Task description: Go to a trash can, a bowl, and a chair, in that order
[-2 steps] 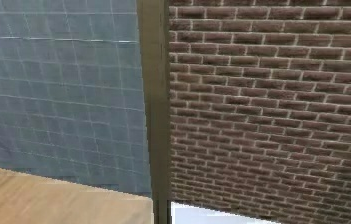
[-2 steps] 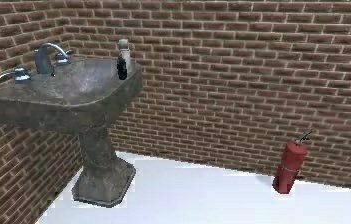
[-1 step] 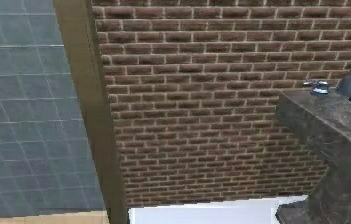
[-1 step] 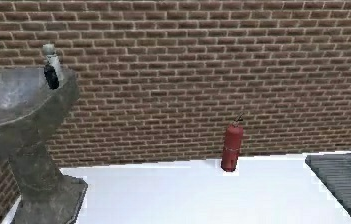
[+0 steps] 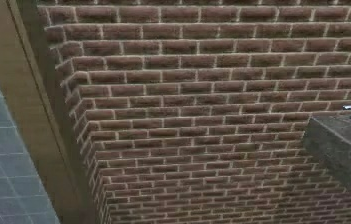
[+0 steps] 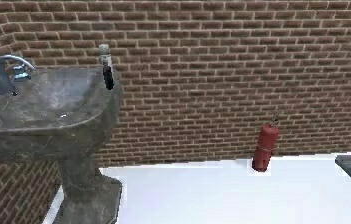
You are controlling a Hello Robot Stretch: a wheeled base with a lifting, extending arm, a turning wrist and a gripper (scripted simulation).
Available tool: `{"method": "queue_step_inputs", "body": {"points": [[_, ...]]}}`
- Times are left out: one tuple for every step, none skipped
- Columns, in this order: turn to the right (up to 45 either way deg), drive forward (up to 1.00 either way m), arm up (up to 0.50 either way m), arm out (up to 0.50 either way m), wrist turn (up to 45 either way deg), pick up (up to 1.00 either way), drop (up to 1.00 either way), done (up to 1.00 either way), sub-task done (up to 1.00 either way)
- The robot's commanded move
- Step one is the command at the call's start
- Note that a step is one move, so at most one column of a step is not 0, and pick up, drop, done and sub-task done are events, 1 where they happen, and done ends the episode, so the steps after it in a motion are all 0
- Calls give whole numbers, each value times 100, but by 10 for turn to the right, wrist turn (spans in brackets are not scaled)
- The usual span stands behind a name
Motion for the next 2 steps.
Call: {"method": "queue_step_inputs", "body": {"points": [[-450, 0, 0, 0, 0, 0, 0, 0, 0], [-450, 0, 0, 0, 0, 0, 0, 0, 0]]}}
